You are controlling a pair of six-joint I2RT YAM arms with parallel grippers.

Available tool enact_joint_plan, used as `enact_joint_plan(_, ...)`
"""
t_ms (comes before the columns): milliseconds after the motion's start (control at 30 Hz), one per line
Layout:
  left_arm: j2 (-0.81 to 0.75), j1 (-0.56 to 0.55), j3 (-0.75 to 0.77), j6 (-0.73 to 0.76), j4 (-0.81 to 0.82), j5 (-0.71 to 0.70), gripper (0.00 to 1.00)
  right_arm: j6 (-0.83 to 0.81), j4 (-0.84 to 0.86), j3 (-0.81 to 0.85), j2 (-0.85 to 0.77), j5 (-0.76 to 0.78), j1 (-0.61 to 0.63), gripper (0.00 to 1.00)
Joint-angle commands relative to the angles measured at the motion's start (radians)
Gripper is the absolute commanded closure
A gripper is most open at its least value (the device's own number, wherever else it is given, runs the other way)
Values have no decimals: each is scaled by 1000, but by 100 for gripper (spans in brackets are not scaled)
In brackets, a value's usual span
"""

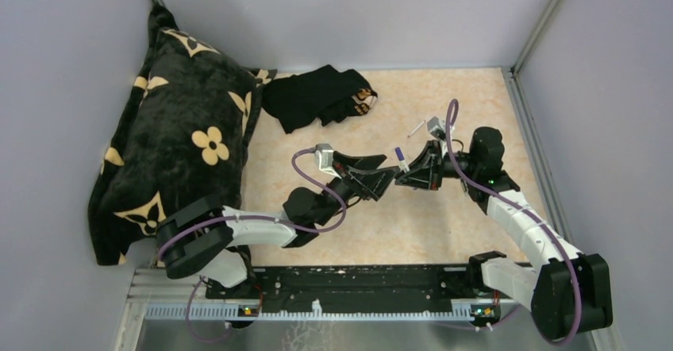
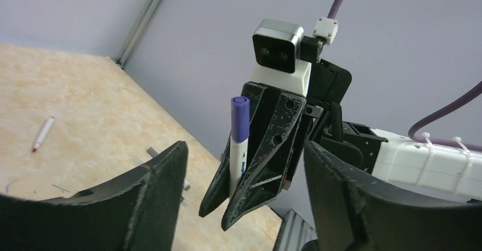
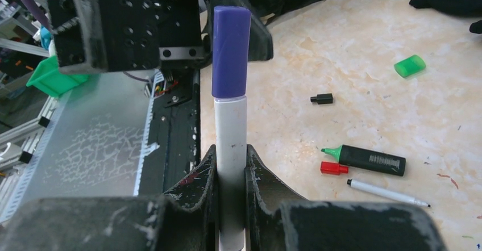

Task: Insert the pens into the pen caps
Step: Insert the pen cap onto the pen.

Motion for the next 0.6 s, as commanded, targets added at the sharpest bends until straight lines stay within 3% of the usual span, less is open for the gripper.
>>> enact_joint_plan(0, -80, 2, -39, 82, -72, 30, 16, -79, -29, 35, -4, -39, 1, 100)
enact_joint_plan(100, -142, 17, -33, 123, -148, 70, 3, -99, -48, 41, -6, -55, 0, 100)
enact_joint_plan(233, -201, 82, 34, 80, -352, 172, 2, -111, -56, 41, -6, -65, -1, 100)
enact_joint_plan(333, -212, 161, 91, 1, -465, 322, 2, -117, -59, 41, -5, -72, 0, 100)
enact_joint_plan(467, -183, 248, 152, -115, -524, 472, 3, -121, -61, 41, -2, -77, 0, 100)
enact_joint_plan(567, -158, 260, 189, -119, -530, 511, 12, -121, -61, 41, -1, -77, 0, 100)
